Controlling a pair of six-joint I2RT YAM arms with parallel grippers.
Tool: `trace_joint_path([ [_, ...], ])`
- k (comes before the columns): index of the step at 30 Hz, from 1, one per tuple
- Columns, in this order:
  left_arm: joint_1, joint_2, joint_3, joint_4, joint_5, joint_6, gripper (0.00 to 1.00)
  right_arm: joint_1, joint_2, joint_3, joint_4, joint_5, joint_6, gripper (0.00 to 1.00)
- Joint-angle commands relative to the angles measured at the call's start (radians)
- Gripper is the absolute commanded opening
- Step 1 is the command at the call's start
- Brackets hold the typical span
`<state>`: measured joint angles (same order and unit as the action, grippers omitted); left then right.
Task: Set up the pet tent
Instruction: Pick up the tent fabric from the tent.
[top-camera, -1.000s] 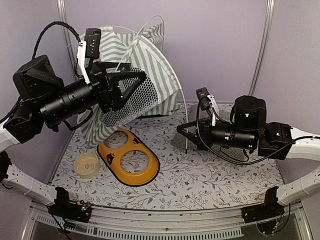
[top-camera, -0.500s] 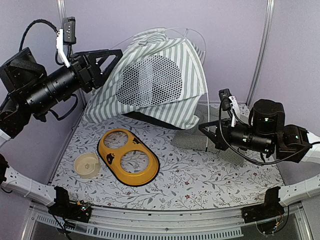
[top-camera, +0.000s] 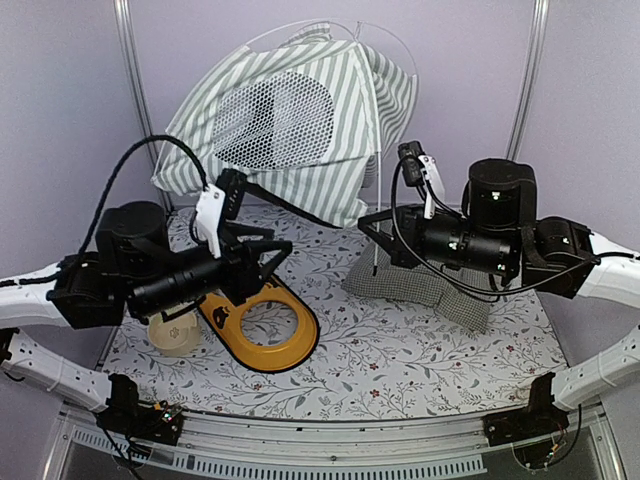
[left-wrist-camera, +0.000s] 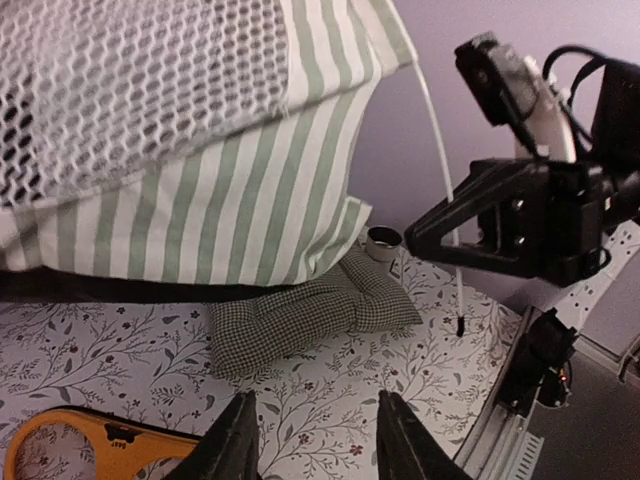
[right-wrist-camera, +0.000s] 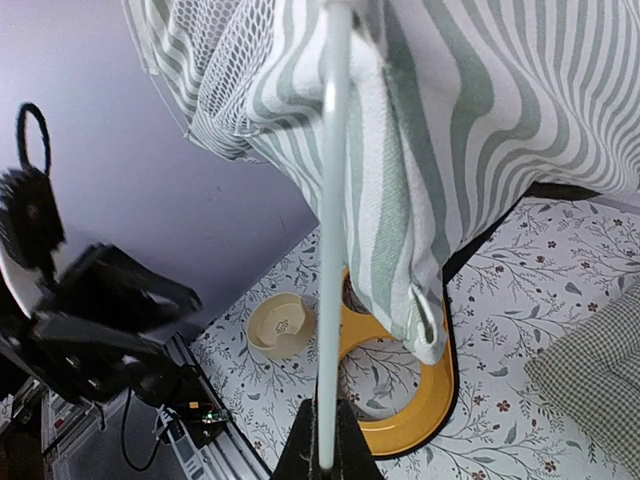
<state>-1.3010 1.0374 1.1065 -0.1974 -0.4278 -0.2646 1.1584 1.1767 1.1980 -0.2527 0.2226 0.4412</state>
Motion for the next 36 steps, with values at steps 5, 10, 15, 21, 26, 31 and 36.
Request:
trace_joint_path([
  [5, -0.101, 0.041, -0.288, 0.593, -0.338, 0.225, 0.40, -0.003, 0.109, 0.199, 0.040, -0.051, 0.039, 0.00],
  [10, -0.177, 0.244, -0.281, 0.937, -0.506, 0.510, 0.45, -0.002, 0.136, 0.250, 0.030, -0.078, 0.102, 0.00],
  [15, -0.178, 0.401, -0.266, 1.278, -0.566, 0.753, 0.51, -0.002, 0.146, 0.299, 0.003, -0.097, 0.133, 0.00],
  [21, -0.146, 0.538, -0.203, 1.582, -0.613, 1.012, 0.54, -0.003, 0.165, 0.335, -0.034, -0.103, 0.144, 0.00],
  [26, -0.131, 0.636, -0.147, 1.733, -0.603, 1.194, 0.54, -0.003, 0.179, 0.367, -0.046, -0.102, 0.145, 0.00],
  [31, -0.098, 0.680, -0.093, 1.732, -0.576, 1.245, 0.52, -0.003, 0.199, 0.409, -0.065, -0.109, 0.139, 0.00],
  [36, -0.047, 0.702, -0.057, 1.690, -0.552, 1.246, 0.50, -0.002, 0.203, 0.419, -0.069, -0.109, 0.141, 0.00],
])
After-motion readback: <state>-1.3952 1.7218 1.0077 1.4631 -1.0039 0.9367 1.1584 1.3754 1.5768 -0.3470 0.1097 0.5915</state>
